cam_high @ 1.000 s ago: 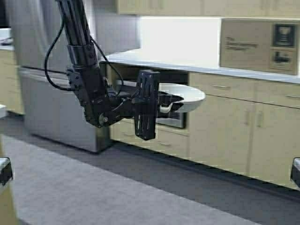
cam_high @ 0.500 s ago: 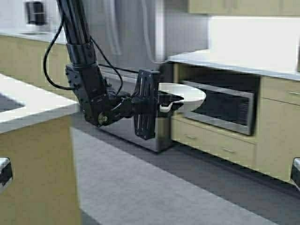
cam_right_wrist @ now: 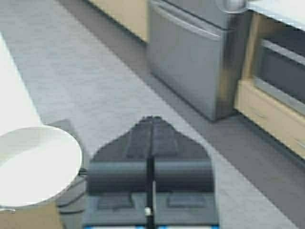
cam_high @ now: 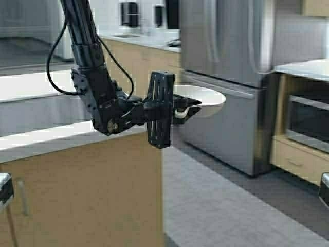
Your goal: Wash the pan
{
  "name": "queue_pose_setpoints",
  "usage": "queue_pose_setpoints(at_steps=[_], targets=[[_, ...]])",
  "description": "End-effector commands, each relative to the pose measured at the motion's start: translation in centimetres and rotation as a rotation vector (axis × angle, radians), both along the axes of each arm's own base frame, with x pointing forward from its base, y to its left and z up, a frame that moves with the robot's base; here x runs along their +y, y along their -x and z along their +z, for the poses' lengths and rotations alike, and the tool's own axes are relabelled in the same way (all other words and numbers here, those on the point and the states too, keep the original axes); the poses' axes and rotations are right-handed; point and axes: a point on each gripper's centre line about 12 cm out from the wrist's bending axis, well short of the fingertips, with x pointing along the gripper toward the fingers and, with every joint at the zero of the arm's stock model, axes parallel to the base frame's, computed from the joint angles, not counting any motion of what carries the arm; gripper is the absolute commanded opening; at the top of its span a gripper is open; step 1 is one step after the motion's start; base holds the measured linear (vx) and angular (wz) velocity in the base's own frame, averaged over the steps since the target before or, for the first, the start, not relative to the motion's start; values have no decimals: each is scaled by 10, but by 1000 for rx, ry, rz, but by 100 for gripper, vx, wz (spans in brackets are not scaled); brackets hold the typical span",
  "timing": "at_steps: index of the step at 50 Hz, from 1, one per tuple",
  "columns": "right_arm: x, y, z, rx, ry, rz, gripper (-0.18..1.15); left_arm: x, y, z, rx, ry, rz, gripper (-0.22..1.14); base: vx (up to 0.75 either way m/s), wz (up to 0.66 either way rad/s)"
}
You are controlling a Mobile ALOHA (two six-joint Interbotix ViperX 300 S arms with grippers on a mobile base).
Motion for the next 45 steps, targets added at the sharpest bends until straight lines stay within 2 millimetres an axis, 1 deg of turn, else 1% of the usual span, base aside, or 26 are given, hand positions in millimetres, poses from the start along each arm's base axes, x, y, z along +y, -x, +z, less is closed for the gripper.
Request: queue_pose_setpoints(at_steps=[1, 14, 25, 35, 45], targets=[[0, -3, 11, -29, 2, 1, 6, -5, -5, 28, -80, 44, -6, 2, 11, 48], [0, 0, 11, -32, -1, 0, 6, -4, -2, 27, -74, 37, -13, 2, 12, 56], [0, 0, 13, -37, -6, 1, 6, -1, 4, 18, -49, 19, -24, 2, 12, 41], [0, -2, 12, -32, -6, 1, 6, 14, 1, 13, -28, 3, 14, 2, 13, 24], [0, -1, 14, -36, -11, 1, 6, 38, -9, 5, -7, -22, 60, 2, 15, 20]])
